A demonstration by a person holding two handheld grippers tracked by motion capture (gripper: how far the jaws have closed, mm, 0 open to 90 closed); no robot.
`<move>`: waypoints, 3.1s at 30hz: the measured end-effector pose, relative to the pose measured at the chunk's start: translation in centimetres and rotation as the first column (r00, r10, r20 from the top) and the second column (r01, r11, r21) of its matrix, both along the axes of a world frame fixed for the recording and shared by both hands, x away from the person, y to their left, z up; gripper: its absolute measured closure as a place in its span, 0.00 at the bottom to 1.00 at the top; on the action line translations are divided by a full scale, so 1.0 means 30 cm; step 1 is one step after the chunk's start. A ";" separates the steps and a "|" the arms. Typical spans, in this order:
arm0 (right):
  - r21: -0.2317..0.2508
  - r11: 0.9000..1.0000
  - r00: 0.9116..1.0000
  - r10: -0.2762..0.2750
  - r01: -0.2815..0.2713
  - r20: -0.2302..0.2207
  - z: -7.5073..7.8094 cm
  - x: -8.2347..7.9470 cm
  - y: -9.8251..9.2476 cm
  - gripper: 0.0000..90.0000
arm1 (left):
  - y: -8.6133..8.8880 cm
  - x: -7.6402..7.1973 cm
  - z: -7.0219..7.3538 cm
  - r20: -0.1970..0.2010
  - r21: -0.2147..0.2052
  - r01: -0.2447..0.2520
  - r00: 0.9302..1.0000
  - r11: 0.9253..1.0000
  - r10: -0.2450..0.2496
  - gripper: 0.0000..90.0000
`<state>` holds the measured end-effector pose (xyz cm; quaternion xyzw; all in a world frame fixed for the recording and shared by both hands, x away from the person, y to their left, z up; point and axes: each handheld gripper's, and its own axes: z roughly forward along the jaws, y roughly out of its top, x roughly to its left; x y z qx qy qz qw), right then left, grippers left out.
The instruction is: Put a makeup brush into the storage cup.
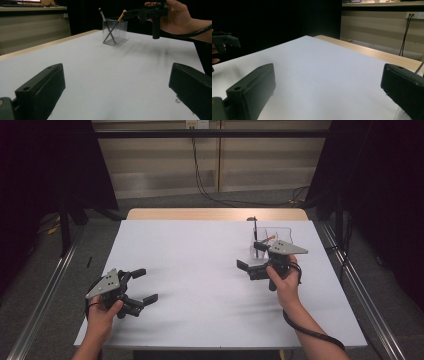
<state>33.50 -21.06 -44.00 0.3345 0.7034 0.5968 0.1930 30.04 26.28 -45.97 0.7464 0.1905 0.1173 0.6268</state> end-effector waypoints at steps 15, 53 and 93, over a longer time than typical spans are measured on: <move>-0.020 1.000 1.000 0.008 -0.008 -0.013 -0.024 -0.039 -0.037 0.00 | 0.001 0.000 0.001 0.001 0.001 -0.001 1.000 1.000 0.001 0.01; -0.045 0.999 1.000 -0.012 0.011 -0.019 -0.044 -0.114 -0.158 0.00 | -0.007 0.010 -0.001 0.001 0.002 0.004 1.000 1.000 -0.004 0.00; -0.082 0.996 0.999 -0.034 0.031 -0.033 -0.063 -0.175 -0.261 0.00 | -0.010 0.013 0.002 0.003 -0.004 0.004 1.000 1.000 -0.004 0.01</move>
